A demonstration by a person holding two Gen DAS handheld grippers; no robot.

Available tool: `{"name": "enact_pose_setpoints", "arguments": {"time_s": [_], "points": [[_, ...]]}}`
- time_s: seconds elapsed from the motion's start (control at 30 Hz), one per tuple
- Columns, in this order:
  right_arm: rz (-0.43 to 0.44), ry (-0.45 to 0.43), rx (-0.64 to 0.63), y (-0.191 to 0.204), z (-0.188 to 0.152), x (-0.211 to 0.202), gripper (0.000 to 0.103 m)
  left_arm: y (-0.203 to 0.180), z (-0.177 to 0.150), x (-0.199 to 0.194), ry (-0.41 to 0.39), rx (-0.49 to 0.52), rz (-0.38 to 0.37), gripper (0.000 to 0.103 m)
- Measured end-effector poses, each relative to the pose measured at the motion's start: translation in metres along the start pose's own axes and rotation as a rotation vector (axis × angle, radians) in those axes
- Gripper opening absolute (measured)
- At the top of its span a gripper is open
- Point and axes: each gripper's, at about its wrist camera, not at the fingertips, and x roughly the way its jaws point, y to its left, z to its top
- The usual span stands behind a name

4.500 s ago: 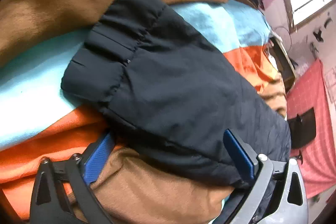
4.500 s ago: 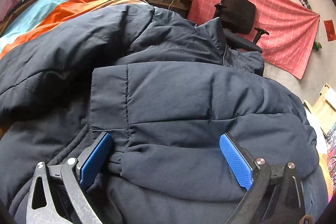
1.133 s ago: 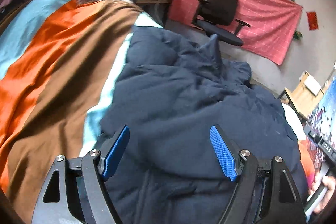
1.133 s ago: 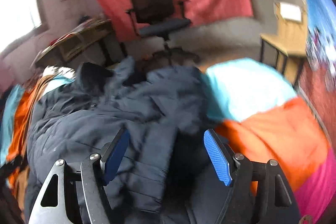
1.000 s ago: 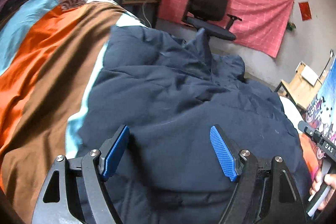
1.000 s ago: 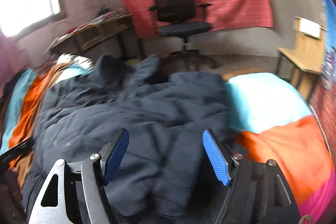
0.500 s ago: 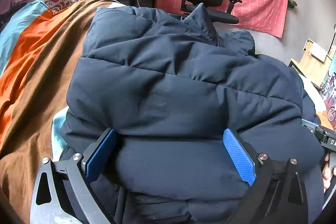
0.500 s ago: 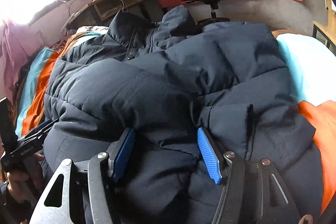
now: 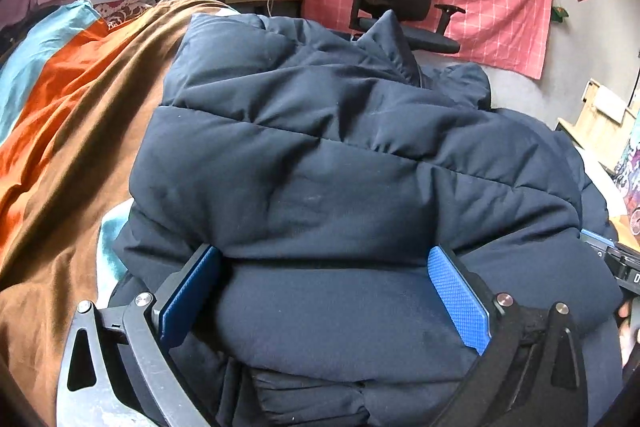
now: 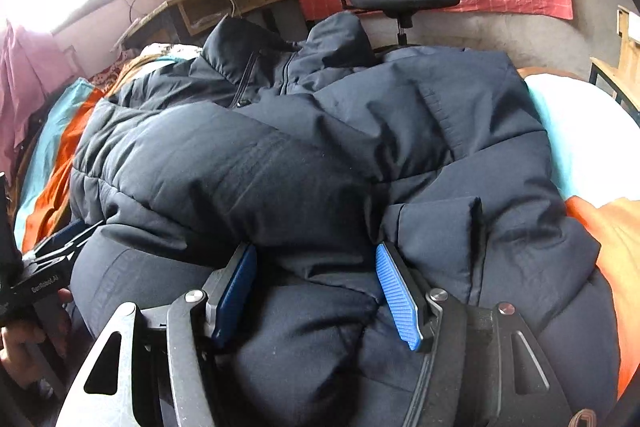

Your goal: Fold large clothes

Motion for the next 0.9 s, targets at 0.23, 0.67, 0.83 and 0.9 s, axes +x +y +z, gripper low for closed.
{"name": "enact_pose_setpoints", "arguments": {"time_s": [0.23, 0.67, 0.83, 0.9], "points": [[-0.083, 0.043, 0.031, 0.009, 0.008, -0.022, 0.087, 0.006, 0.015, -0.027, 0.088, -0.01, 0.001, 0.102], [-0.16, 0.094, -0.026, 0.066, 0.005, -0.134, 0.099, 0.052, 0.015, -0.147, 0.082, 0.142, -0.114, 0.102], [-0.184, 0.184, -0.088, 0.091, 0.004, -0.136, 0.1, 0.065, 0.026, -0.154, 0.094, 0.178, -0.075, 0.102], [-0.182, 0.198, -0.094, 0.095, 0.009, -0.131, 0.1, 0.066, 0.035, -0.149, 0.1, 0.177, -0.076, 0.102]]}}
